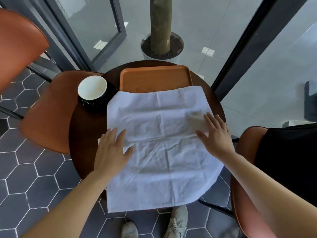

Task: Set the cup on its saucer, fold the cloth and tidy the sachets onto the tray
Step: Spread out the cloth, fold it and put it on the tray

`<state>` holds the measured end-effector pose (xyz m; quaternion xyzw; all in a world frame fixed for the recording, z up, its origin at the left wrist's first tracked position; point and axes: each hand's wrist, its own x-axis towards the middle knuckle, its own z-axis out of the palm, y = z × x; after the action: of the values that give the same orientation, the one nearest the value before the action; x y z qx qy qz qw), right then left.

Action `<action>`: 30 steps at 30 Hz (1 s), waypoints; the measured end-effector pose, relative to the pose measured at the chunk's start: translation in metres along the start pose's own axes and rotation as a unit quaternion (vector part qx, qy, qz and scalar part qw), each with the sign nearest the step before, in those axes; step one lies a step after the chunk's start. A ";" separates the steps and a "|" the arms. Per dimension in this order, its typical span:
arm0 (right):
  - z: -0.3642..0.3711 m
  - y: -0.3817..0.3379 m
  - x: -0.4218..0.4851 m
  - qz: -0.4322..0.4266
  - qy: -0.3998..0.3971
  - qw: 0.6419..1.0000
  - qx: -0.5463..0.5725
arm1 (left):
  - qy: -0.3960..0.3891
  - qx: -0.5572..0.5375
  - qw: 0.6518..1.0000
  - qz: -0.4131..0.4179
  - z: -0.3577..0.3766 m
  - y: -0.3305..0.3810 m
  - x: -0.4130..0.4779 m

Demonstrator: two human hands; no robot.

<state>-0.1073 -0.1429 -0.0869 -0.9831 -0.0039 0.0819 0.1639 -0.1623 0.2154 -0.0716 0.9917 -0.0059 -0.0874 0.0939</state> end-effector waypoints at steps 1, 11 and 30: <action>-0.001 0.000 -0.010 -0.006 0.014 1.000 0.006 | 0.006 -0.001 1.000 0.008 0.002 -0.002 -0.005; 0.008 -0.010 -0.114 0.036 0.090 0.990 0.103 | 0.075 -0.023 0.994 0.072 0.016 -0.006 -0.070; 0.037 0.041 -0.126 0.288 -0.067 0.803 0.517 | 0.044 -0.151 0.958 -0.240 0.028 0.014 -0.142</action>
<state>-0.2385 -0.1744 -0.1143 -0.7005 0.3117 0.1812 0.6159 -0.3068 0.2007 -0.0714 0.9413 0.2492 -0.0635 0.2188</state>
